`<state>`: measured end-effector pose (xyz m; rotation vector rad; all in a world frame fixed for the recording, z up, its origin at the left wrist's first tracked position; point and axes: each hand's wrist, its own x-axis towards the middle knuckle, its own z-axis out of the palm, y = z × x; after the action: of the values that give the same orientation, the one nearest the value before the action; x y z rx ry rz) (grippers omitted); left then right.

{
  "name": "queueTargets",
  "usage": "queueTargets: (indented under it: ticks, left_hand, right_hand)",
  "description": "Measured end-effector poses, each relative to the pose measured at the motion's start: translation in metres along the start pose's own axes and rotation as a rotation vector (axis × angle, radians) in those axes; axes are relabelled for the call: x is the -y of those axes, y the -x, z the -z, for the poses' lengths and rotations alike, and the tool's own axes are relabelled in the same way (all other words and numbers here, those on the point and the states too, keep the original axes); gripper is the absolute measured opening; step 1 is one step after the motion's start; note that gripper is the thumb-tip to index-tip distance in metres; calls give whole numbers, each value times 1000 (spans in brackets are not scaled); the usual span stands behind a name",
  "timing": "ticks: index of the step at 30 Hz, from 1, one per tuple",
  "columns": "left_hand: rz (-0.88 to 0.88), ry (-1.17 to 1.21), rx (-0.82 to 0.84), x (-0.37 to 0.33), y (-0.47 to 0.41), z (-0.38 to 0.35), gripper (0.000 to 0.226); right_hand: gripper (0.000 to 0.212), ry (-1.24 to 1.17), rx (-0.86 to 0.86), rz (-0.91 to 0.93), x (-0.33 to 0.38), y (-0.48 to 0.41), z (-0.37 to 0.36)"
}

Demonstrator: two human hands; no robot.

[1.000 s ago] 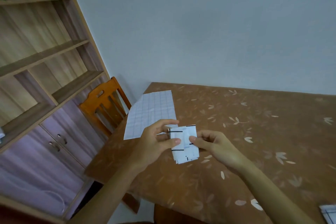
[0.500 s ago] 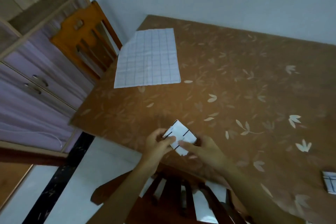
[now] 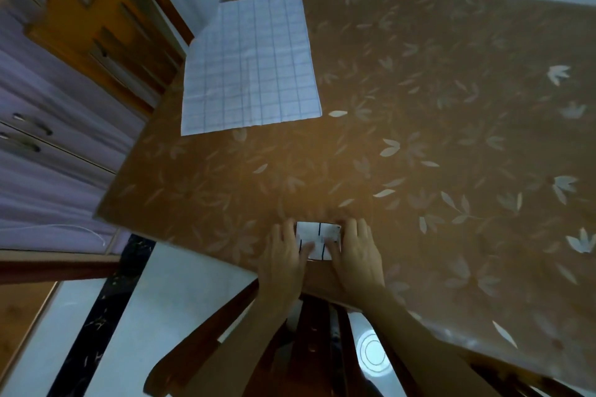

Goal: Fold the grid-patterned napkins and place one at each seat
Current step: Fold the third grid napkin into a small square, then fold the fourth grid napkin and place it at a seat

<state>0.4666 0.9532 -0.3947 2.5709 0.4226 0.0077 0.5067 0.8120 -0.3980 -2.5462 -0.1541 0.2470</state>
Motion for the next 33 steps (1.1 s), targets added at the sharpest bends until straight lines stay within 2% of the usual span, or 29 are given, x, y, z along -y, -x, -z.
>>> queueTargets:
  ticks: [2, 4, 5, 7, 10, 12, 16, 19, 22, 26, 28, 31, 33]
  left_hand:
    - [-176, -171, -128, 7, 0, -9, 31]
    - [-355, -293, -158, 19, -1, -21, 20]
    - [-420, -313, -130, 23, -2, -25, 21]
    - [-515, -282, -61, 31, -4, -32, 31]
    - [-575, -276, -50, 35, -2, -28, 33]
    - [-574, -315, 45, 40, 3, -20, 42]
    - [-497, -455, 245, 44, 15, -6, 65]
    - [-477, -482, 301, 42, 13, -1, 68]
    - [-370, -472, 382, 39, 18, 10, 68]
    - [-248, -420, 463, 18, 31, 38, 63]
    - [-207, -349, 432, 11, 34, 53, 61]
    - [-219, -197, 343, 3, 35, 76, 53]
    - [-192, -120, 312, -1, 35, 92, 48]
  right_hand:
    - [18, 46, -147, 165, 1, 1, 1]
    - [40, 17, -163, 307, 6, 9, 6]
    - [49, 27, -119, 363, 10, 13, 7]
    - [52, 136, 25, 430, 11, 22, 1]
    - [64, 329, 229, 362, -3, 27, -8]
    - [75, 427, 298, 362, -15, 25, -10]
    - [82, 474, 334, 374, -19, 24, -10]
    - [85, 476, 349, 347, -20, 21, -4]
    - [84, 448, 394, 273, -22, 21, 8]
    - [84, 377, 377, 313, -8, 18, 28]
    - [83, 242, 336, 286, 10, 18, 42]
    - [69, 67, 180, 279, 40, 20, 61]
    - [60, 58, 168, 283, 56, 22, 69]
